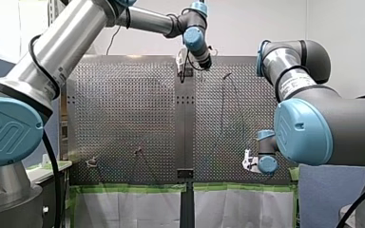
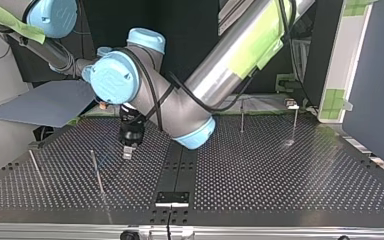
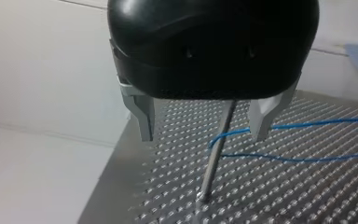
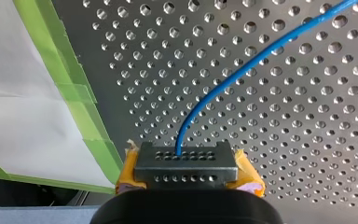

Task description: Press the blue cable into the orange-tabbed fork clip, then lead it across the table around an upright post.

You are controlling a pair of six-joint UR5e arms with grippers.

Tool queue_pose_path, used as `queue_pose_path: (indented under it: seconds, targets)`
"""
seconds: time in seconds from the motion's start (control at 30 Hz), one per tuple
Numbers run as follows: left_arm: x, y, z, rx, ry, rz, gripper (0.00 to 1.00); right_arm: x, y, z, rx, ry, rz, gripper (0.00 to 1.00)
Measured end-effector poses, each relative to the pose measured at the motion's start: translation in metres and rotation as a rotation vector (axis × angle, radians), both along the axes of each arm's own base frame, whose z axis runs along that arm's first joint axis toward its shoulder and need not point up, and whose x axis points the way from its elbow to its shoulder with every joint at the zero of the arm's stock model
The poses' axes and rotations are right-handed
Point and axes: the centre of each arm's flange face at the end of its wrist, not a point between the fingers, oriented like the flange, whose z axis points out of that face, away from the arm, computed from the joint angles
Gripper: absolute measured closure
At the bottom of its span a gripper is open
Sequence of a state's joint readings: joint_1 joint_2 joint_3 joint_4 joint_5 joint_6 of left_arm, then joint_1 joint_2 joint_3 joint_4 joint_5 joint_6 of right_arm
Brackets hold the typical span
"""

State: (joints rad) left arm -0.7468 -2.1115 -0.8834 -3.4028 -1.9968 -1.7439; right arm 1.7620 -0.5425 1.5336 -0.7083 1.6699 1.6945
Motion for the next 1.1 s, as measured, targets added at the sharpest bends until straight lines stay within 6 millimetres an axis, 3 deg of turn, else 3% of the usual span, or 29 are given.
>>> queue_pose_path:
  seconds: [0.5, 1.1]
  targets:
    - [-0.018, 0.037, 0.035, -0.086, -0.095, 0.112, 0.01, 0.001, 0.001, 0.000, 0.001, 0.001, 0.003, 1.00]
    - [-0.053, 0.080, 0.076, -0.334, -0.187, 0.139, 0.01, 0.000, 0.000, 0.000, 0.001, 0.000, 0.002, 1.00]
